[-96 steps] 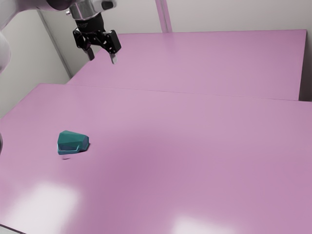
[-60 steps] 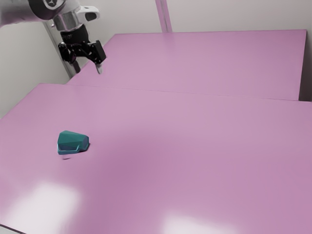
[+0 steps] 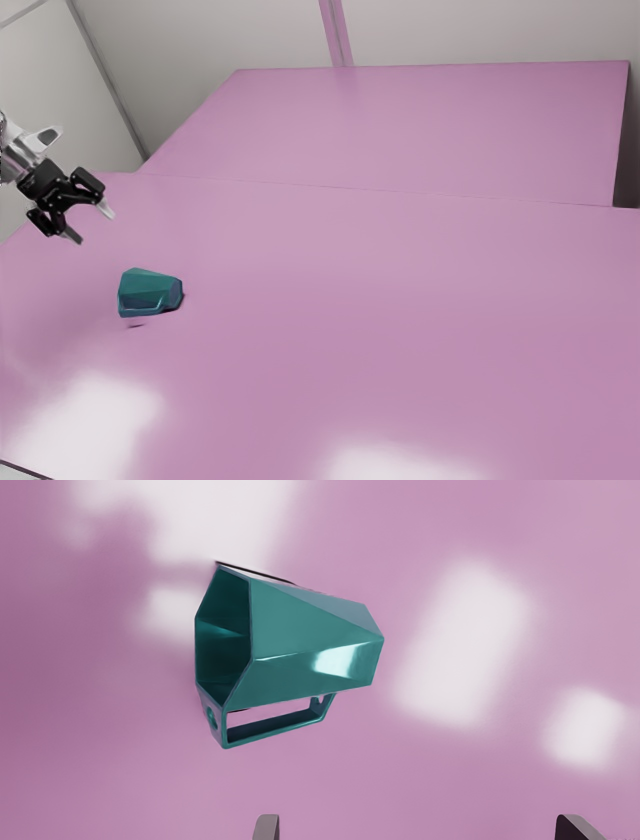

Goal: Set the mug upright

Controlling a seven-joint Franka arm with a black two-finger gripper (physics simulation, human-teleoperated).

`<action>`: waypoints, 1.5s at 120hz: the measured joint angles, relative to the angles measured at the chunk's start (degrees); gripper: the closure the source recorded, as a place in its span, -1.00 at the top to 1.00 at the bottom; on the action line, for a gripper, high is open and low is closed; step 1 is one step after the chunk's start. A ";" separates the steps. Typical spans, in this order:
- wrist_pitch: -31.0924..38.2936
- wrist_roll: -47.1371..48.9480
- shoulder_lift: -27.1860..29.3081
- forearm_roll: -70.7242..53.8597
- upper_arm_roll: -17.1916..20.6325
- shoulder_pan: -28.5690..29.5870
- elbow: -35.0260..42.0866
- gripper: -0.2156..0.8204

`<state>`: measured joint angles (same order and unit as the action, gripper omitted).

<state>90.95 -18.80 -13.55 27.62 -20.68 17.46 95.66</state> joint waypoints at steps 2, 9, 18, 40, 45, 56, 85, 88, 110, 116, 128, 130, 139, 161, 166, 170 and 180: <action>0.11 -0.77 -0.59 0.43 -0.02 0.24 0.32 0.58; 0.43 -3.43 -2.31 1.53 -0.09 0.99 1.54 0.58; 0.73 -6.95 -3.99 2.33 -0.22 2.57 3.27 0.58; 0.81 -14.60 -6.85 3.58 -1.79 4.76 4.01 0.58; 0.79 -16.05 -7.13 4.31 -1.99 4.83 4.02 0.58; 0.77 -18.92 -8.12 8.22 -2.13 4.85 5.30 0.58; 0.40 -24.68 -8.36 18.75 -2.95 4.86 8.48 0.58; 0.37 -25.15 -8.40 19.27 -3.05 4.86 8.50 0.58; 0.76 -28.07 -8.72 22.26 -3.21 4.79 9.70 0.58; 1.07 -28.73 -8.73 22.82 -3.21 4.81 9.70 0.58; 2.02 -29.87 -9.32 24.30 -3.21 4.79 9.51 0.58; 2.19 -30.04 -9.67 24.65 -3.19 4.78 9.46 0.58; 2.84 -30.72 -10.65 25.82 -3.16 4.73 9.34 0.58; 4.24 -31.88 -11.38 27.73 -2.79 4.58 9.30 0.58; 4.50 -32.01 -11.52 28.17 -2.64 4.37 9.30 0.58; 4.76 -32.10 -11.64 28.50 -2.45 4.23 9.38 0.58; 5.32 -32.25 -12.20 29.07 -2.01 4.08 9.66 0.58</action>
<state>96.27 -51.06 -25.74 56.69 -22.69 21.55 105.31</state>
